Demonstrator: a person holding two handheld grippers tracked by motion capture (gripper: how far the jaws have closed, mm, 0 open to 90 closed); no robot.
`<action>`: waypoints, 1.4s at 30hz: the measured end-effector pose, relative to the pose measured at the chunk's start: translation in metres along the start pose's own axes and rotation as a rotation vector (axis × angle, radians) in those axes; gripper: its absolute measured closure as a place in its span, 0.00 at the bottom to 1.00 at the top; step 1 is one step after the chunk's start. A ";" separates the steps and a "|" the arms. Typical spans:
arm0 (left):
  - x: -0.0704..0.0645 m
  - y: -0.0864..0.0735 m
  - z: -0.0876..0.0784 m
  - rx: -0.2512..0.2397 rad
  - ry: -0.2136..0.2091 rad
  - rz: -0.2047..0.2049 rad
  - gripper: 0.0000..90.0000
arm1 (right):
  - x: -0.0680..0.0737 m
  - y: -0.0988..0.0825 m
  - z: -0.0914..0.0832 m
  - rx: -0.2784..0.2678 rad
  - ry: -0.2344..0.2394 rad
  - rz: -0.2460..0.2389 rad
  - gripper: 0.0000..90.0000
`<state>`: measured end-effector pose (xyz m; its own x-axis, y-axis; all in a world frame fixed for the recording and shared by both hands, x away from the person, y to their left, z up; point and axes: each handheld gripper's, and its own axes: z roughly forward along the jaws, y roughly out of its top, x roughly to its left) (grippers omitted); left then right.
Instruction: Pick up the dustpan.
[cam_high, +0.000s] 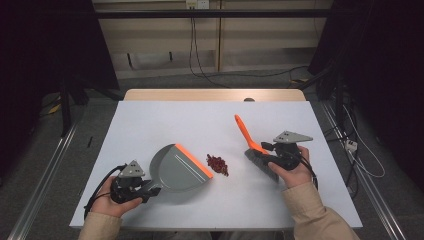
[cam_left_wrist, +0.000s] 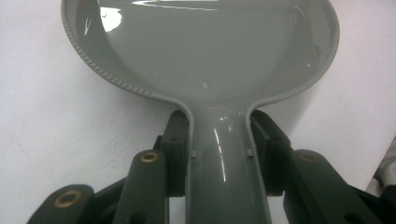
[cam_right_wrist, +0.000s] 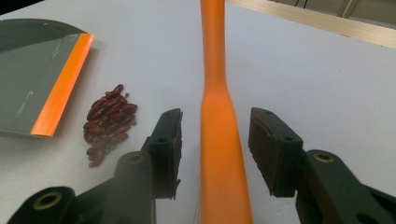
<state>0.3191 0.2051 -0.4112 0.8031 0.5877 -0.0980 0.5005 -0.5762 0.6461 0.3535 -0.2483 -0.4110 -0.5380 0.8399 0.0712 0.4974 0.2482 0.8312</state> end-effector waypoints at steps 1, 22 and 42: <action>0.000 0.001 0.001 0.004 -0.008 0.006 0.70 | 0.000 0.001 -0.001 0.010 0.000 -0.005 0.63; 0.001 0.003 0.017 0.025 -0.078 0.054 0.70 | -0.003 0.003 -0.004 0.181 -0.030 -0.021 0.79; -0.002 0.006 0.022 0.038 -0.116 0.104 0.70 | 0.025 0.023 0.039 0.044 -0.044 0.006 0.79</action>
<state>0.3279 0.1883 -0.4233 0.8821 0.4555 -0.1202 0.4228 -0.6529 0.6285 0.3783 -0.2031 -0.4115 -0.5055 0.8613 0.0509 0.5300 0.2634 0.8061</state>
